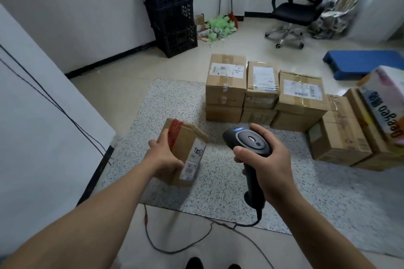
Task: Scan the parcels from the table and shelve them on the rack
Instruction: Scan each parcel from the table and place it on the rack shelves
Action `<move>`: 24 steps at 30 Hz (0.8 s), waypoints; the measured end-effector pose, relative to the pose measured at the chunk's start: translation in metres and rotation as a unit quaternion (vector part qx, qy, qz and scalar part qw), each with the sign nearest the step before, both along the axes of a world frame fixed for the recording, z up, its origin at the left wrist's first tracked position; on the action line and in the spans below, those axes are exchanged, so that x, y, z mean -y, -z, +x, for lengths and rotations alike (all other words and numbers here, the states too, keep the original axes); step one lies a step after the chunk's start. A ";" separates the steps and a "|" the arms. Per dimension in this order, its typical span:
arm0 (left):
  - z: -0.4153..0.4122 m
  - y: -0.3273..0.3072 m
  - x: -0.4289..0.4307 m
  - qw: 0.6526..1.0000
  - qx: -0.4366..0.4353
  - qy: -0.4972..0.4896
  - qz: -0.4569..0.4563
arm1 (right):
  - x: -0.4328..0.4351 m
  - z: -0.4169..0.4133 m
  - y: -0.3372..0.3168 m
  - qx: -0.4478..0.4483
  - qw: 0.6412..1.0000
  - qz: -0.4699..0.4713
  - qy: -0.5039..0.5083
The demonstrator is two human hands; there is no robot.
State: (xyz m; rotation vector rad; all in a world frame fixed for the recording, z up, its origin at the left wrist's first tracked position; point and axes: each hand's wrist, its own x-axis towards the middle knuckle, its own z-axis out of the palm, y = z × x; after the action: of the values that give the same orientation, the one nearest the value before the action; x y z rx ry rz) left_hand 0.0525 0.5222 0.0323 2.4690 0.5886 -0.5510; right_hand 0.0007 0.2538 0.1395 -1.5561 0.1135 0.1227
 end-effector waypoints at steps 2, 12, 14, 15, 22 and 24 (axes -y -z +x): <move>-0.002 -0.010 -0.013 0.998 0.039 -0.034 -0.047 | -0.007 -0.002 -0.006 -0.003 1.000 0.004 -0.009; -0.025 -0.072 -0.047 0.928 0.242 -0.061 -0.275 | -0.040 -0.009 -0.034 -0.005 0.997 0.034 -0.063; -0.027 -0.078 -0.051 0.922 0.252 -0.077 -0.285 | -0.043 -0.010 -0.038 -0.003 0.997 0.033 -0.071; -0.028 -0.081 -0.054 0.919 0.260 -0.078 -0.287 | -0.045 -0.011 -0.039 -0.003 0.997 0.034 -0.073; -0.032 -0.095 -0.066 0.910 0.293 -0.082 -0.280 | -0.052 -0.015 -0.049 -0.003 0.996 0.038 -0.080; -0.032 -0.097 -0.068 0.906 0.302 -0.080 -0.286 | -0.053 -0.016 -0.050 -0.003 0.996 0.039 -0.083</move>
State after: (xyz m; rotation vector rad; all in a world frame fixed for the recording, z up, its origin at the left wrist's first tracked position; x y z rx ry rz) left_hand 0.0200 0.5900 0.1295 1.8567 0.3072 0.1183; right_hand -0.0154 0.3069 0.1895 -1.4859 -0.0160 0.2585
